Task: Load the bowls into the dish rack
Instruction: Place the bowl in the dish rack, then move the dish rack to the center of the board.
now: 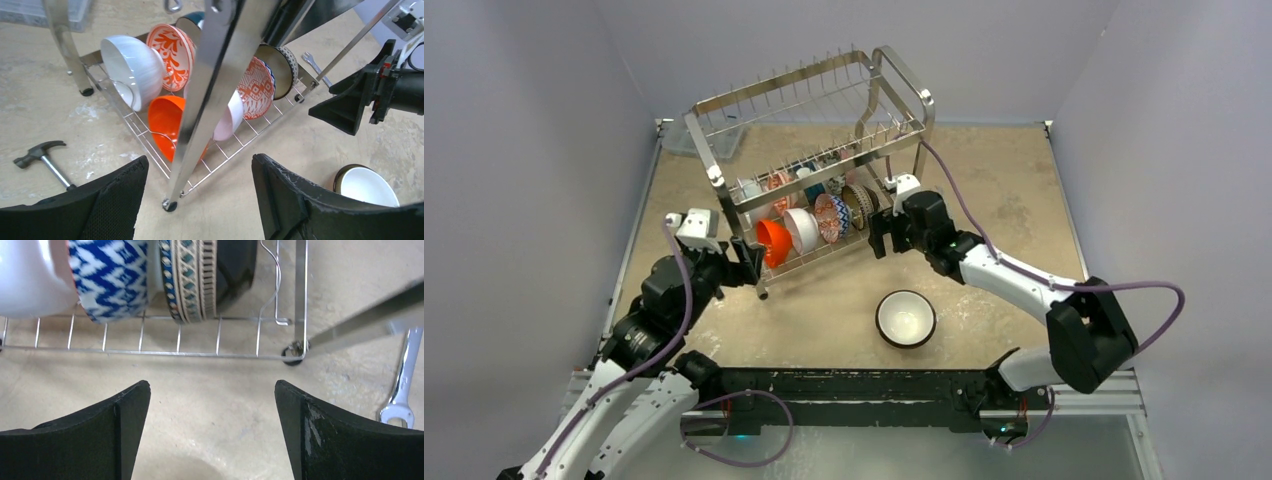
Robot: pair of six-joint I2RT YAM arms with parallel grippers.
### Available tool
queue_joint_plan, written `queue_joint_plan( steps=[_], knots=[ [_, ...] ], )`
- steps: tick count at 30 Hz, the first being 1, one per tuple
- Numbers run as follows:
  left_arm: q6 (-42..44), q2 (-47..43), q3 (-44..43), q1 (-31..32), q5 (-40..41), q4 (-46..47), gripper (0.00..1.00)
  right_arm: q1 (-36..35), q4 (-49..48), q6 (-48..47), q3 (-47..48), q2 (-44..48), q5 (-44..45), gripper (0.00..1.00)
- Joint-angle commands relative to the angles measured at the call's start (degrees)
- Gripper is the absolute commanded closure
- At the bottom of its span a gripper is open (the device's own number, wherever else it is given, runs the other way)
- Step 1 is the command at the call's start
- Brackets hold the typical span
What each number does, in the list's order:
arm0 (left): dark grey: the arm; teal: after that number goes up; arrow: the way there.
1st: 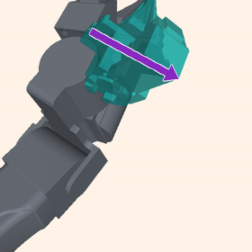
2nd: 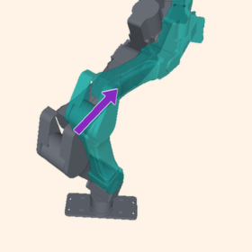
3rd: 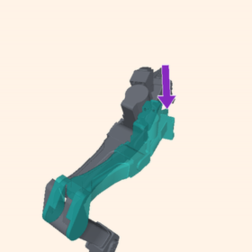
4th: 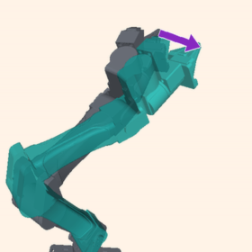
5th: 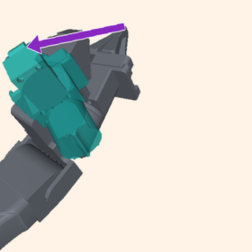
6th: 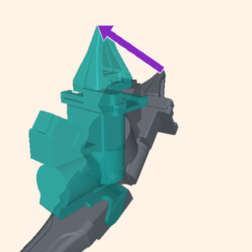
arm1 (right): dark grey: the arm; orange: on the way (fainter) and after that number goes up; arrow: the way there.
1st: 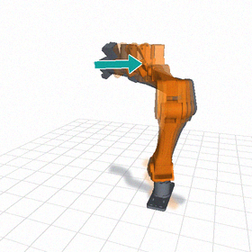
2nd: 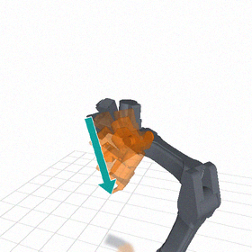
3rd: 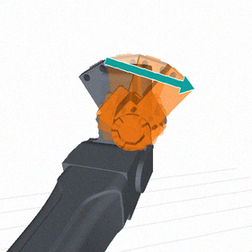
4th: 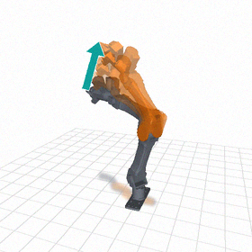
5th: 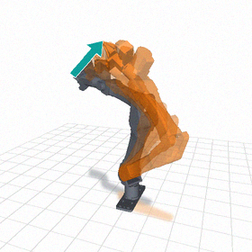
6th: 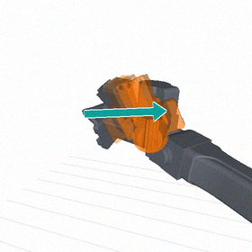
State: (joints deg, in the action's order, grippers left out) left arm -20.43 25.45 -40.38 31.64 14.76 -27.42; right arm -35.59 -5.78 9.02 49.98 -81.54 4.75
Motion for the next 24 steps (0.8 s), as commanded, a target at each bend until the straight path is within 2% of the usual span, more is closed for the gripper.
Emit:
queue_joint_plan(
  steps=[1,5,10,11,13,20,22,24],
  knots=[
    [-1.19,3.98,-0.12,0.05,-4.06,5.73,0.29,5.78,-3.41,6.10,-2.35,6.45,-4.19,0.05],
    [-1.96,8.32,0.14,0.09,-1.28,9.35,0.42,7.30,-2.40,5.94,-3.15,8.04,-5.73,0.09],
    [-1.37,17.37,-3.35,0.08,4.81,9.50,0.87,9.35,-1.34,7.16,-5.57,9.84,-8.33,0.14],
    [-1.11,19.13,-4.66,0.08,5.93,9.01,0.94,9.85,-1.14,7.58,-6.16,10.35,-9.22,0.14],
    [-0.22,22.30,-7.16,0.01,8.27,8.41,1.00,11.07,-0.89,8.50,-7.58,11.68,-11.24,0.14],
    [2.38,26.67,-11.22,-0.04,16.64,6.63,1.00,12.29,2.31,12.14,-11.58,14.99,-14.95,0.12],
    [2.01,26.10,-11.32,0.00,16.88,6.00,0.84,12.43,3.93,13.92,-12.91,15.74,-15.75,0.10],
    [0.70,24.71,-11.21,0.00,15.98,4.75,0.56,12.48,5.53,16.31,-14.42,16.59,-16.68,0.09]
  ],
)
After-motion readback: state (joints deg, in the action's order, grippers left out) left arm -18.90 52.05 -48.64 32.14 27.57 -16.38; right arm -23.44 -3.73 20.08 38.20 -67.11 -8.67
